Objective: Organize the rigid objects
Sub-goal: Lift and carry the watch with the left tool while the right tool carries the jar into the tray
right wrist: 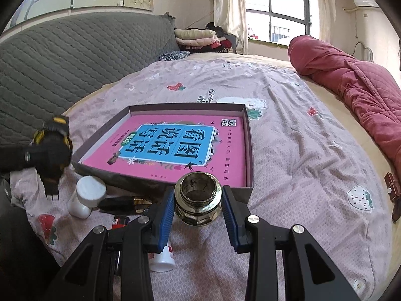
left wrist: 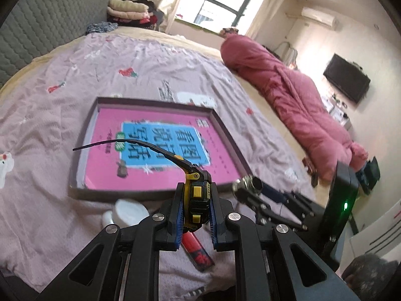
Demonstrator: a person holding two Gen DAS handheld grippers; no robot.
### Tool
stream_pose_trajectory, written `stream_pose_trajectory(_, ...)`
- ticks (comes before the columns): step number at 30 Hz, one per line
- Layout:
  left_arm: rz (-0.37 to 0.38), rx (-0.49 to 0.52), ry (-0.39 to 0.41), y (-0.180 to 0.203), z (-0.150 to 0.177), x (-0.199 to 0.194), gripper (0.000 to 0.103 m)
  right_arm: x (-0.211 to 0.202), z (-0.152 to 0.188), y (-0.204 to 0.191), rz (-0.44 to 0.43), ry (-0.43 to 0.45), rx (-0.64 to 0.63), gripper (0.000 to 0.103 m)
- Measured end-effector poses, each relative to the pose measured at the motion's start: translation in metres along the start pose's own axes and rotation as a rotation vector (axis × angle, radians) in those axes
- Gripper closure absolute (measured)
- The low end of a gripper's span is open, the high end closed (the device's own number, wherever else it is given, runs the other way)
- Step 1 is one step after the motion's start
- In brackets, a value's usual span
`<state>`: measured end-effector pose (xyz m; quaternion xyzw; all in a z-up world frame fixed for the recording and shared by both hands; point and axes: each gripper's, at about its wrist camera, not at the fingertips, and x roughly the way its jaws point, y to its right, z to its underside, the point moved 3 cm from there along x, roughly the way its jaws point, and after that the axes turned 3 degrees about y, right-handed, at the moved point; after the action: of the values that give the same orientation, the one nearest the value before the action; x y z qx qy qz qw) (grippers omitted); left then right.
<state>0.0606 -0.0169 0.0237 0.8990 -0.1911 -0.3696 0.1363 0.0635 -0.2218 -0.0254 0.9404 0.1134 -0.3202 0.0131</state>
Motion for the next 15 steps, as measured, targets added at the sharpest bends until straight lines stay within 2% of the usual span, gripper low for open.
stream_pose_trajectory(8, -0.072, -0.035, 0.074, -0.031, -0.029, -0.015, 0.086, -0.004, -0.009, 0.001, 0.011, 0.048, -0.003, 0.066)
stream_pose_trajectory(15, -0.131, -0.008, 0.074, -0.042, -0.034, -0.005, 0.086, -0.004, -0.017, -0.004, 0.027, 0.091, -0.038, 0.066)
